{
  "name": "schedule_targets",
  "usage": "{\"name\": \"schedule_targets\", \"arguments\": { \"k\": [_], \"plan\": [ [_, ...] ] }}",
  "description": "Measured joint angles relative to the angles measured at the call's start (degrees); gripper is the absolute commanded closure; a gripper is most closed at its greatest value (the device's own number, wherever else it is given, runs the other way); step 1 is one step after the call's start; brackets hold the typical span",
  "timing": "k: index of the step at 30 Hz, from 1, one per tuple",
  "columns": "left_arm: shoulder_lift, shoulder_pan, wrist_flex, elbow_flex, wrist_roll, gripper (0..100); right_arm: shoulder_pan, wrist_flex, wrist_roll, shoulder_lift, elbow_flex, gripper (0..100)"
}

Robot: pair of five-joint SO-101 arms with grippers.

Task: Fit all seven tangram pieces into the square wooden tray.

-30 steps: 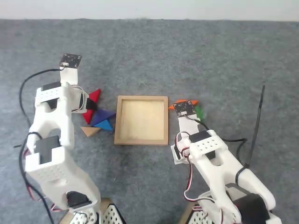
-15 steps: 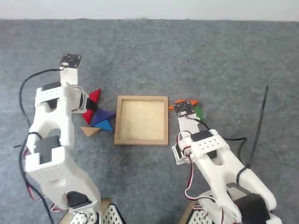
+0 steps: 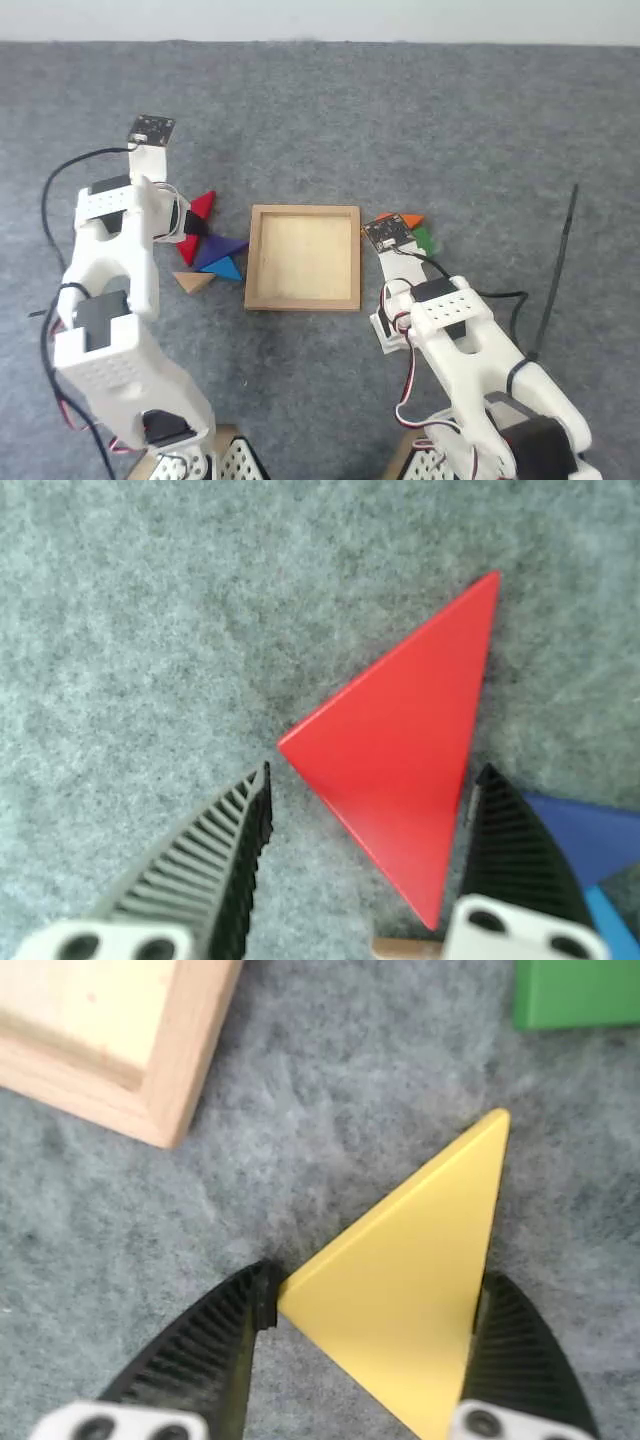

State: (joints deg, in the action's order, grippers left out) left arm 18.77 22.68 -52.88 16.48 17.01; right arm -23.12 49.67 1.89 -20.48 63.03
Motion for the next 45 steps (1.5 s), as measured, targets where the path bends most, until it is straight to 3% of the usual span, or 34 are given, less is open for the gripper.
{"name": "schedule_targets", "arguments": {
  "k": [5, 10, 18, 28, 38, 45],
  "plan": [
    [0.0, 0.0, 0.0, 0.0, 0.0, 70, 0.0, 0.0, 0.35, 0.0, 0.0, 83.1],
    [0.0, 0.0, 0.0, 0.0, 0.0, 70, 0.53, 0.35, 1.14, 0.0, -0.26, 83.4],
    [0.0, 0.0, 0.0, 0.0, 0.0, 70, 0.35, 13.19, 3.78, 1.14, -7.3, 83.3],
    [0.0, 0.0, 0.0, 0.0, 0.0, 70, 0.35, 27.43, 17.14, 1.14, -14.77, 83.3],
    [0.0, 0.0, 0.0, 0.0, 0.0, 70, 0.26, 39.47, 43.87, 0.97, -36.31, 83.5],
    [0.0, 0.0, 0.0, 0.0, 0.0, 70, -3.69, 36.04, 46.15, -1.32, -46.77, 83.7]
  ]
}}
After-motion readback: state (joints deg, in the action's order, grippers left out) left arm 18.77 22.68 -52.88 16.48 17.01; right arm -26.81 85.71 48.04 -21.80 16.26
